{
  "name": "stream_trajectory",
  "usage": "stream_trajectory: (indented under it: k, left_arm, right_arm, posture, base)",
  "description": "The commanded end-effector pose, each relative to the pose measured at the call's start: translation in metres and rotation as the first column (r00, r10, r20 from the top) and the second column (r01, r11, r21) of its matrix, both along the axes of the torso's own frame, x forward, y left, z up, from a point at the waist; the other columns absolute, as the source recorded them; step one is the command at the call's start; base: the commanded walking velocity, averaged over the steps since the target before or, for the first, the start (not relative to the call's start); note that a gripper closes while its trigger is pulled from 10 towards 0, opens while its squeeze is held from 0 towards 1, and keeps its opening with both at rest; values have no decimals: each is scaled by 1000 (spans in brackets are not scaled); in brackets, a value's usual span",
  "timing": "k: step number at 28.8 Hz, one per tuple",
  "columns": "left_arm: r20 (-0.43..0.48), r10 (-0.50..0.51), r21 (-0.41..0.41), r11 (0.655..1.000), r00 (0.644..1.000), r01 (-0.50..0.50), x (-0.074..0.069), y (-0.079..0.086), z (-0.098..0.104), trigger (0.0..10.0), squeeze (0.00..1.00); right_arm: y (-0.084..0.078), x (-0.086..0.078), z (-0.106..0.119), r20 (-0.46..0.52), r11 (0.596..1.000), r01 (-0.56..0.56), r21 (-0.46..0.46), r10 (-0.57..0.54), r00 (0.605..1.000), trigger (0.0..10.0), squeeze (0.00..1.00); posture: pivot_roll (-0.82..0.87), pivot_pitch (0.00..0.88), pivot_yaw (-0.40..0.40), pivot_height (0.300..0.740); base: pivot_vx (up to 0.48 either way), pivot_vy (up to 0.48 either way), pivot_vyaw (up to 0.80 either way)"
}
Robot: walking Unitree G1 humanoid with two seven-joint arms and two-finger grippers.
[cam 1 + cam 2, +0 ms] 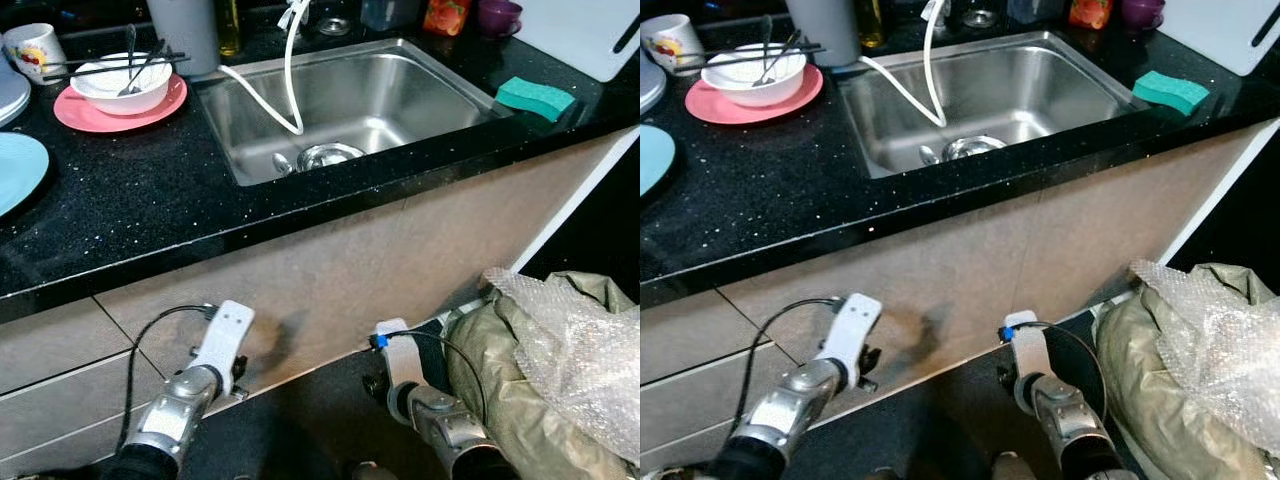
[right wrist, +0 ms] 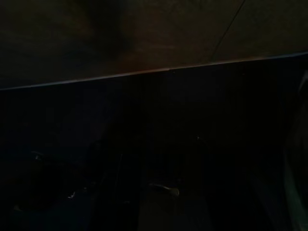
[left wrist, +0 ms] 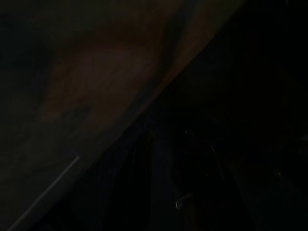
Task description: Kitchen organization
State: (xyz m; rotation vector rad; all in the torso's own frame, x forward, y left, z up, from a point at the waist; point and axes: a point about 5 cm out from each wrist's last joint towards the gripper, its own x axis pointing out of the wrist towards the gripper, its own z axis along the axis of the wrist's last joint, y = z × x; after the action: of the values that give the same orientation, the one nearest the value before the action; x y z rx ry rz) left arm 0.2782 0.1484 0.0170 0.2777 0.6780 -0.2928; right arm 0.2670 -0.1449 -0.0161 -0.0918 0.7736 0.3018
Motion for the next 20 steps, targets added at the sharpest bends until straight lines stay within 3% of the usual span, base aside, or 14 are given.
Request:
stream_trajectory:
  k: [1,8,9,10,11,13,16,17,19,20]
  left_arm:
    - [-27,-16,12,1000,999,17,-3,0,-8,10000,0]
    - [-41,-40,67,997,998,43,-11,3,-22,10000,0]
    - [4,-36,75,997,999,36,-8,4,-18,10000,0]
    - [116,22,23,999,993,-25,2,9,-1,10000,0]
    - [163,57,-9,998,985,-57,7,12,9,10000,0]
    - [289,174,-73,985,941,-159,16,32,39,10000,0]
    - [379,256,-46,965,889,-258,17,61,61,10000,0]
    - [408,297,-18,948,863,-318,12,84,71,10000,0]
    - [406,290,11,947,867,-321,9,91,74,10000,0]
    - [388,253,51,954,886,-295,2,98,78,10000,0]
  right_arm:
    - [2,0,-1,3,1000,-4,-3,4,1000,10000,0]
    - [-1,-2,-6,-11,1000,2,-9,-2,1000,10000,0]
    - [-1,-3,-6,-12,1000,2,-10,-2,1000,10000,0]
    - [-3,-3,-6,-4,1000,9,-11,-9,1000,10000,0]
    - [-5,-3,-6,-1,1000,15,-9,-15,1000,10000,0]
    - [-8,-3,-6,7,1000,26,-10,-26,1000,10000,0]
    - [-11,-3,-6,13,999,46,-8,-46,999,10000,0]
    - [-11,-3,-6,16,999,45,-6,-44,999,10000,0]
    - [-11,-3,-6,18,999,43,-6,-43,999,10000,0]
    - [-11,-3,-6,23,999,45,-2,-45,999,10000,0]
  posture:
    - [14,102,-17,740]
    - [7,91,-20,740]
    - [4,91,-18,740]
    - [2,90,-15,740]
    - [2,90,-13,740]
    - [2,88,-12,740]
    - [4,86,-13,740]
    - [13,84,-18,740]
    - [14,83,-17,740]
    - [16,84,-15,740]
  base:
    - [0,0,0]
    - [0,0,0]
    - [0,0,0]
    - [0,0,0]
    - [0,0,0]
    - [0,0,0]
    - [0,0,0]
    - [0,0,0]
    - [0,0,0]
    - [0,0,0]
